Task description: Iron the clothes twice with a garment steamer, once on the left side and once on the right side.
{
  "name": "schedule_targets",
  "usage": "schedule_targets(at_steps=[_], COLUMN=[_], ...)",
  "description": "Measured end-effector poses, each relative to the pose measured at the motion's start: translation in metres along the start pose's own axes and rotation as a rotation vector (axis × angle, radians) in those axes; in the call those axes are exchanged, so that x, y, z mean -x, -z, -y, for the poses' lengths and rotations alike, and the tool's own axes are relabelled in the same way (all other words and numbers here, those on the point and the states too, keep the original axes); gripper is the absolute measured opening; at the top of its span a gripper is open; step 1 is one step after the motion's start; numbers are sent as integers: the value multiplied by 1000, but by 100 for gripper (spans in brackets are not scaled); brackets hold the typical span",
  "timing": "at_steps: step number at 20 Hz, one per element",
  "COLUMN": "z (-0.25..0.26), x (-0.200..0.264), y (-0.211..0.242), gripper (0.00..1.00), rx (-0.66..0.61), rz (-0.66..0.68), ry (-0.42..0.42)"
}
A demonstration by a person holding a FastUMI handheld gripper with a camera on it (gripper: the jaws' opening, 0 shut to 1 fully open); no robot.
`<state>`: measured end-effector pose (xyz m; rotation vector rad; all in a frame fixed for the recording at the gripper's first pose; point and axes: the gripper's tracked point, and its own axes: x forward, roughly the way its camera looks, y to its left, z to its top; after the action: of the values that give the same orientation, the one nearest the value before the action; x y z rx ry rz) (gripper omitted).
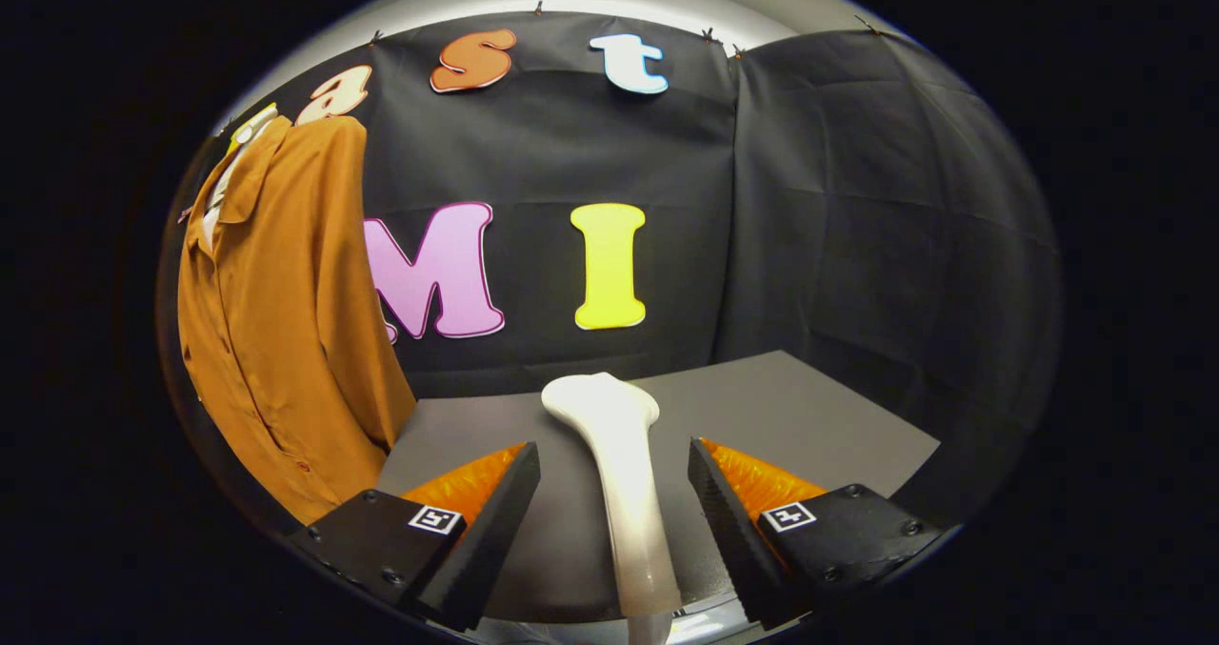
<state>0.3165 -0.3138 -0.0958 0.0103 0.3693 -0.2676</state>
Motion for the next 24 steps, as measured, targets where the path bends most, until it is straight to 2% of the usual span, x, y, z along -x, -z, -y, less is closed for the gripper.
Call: schedule_targets(at_steps=[5, 8, 10, 12, 13, 14, 15, 17, 18, 24], z=[8, 11, 10, 8, 7, 6, 5, 6, 7, 3], x=[-30, -38, -41, -49, -39, -43, -41, -37, -39, -16], y=[26, 36, 41, 53, 43, 45, 44, 39, 41, 19], gripper=[99, 97, 89, 62, 48, 48, 43, 42, 35, 35], rx=[-26, -24, -19, -20, -24, -22, -21, -23, -29, -77], rz=[-143, -183, -205, -229, -224, -226, -225, -218, -211, -122], ry=[14, 18, 15, -5, -13, -21, -31, -50, -56, -83])
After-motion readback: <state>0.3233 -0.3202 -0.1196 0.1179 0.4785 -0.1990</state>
